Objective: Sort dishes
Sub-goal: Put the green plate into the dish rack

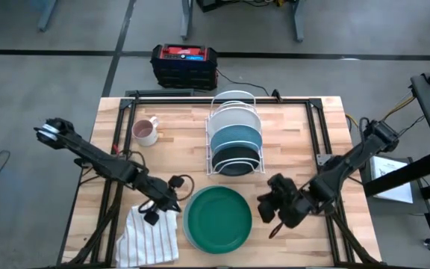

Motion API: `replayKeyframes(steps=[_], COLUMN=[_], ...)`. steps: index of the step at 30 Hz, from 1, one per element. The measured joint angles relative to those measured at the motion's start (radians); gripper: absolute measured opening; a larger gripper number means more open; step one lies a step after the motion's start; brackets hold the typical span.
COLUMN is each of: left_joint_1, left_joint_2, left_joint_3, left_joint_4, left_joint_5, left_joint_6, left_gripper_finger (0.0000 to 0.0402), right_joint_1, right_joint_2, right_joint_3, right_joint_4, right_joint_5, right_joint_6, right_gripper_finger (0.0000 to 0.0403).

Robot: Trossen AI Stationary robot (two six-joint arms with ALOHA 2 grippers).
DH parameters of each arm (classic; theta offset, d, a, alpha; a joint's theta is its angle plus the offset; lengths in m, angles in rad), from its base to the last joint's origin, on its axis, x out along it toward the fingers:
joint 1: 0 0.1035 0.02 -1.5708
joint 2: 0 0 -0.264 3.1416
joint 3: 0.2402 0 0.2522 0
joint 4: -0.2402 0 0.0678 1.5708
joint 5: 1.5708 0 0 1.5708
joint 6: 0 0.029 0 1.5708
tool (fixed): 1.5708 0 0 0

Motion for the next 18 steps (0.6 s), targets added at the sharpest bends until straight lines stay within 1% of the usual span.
replayKeyframes(steps=[4, 7, 12, 18], left_joint_1=[-0.007, -0.014, -0.014, -0.014], left_joint_2=[0.094, 0.148, 0.199, 0.235], left_joint_3=[0.0, -0.001, -0.001, -0.001], left_joint_4=[0.059, 0.058, 0.096, 0.128], left_joint_5=[-0.01, -0.009, -0.009, -0.008], left_joint_6=[-0.006, 0.009, 0.01, 0.011], left_gripper_finger=[0.0, 0.0, 0.0, 0.0], right_joint_1=[0.029, 0.035, 0.035, 0.028], right_joint_2=[0.062, 0.122, 0.224, 0.297], right_joint_3=[-0.002, -0.002, -0.002, -0.002], right_joint_4=[0.003, 0.004, 0.017, 0.051], right_joint_5=[-0.067, -0.15, -0.227, -0.25], right_joint_6=[0.116, 0.163, 0.219, 0.252], right_gripper_finger=[0.0023, 0.0051, 0.0103, 0.016])
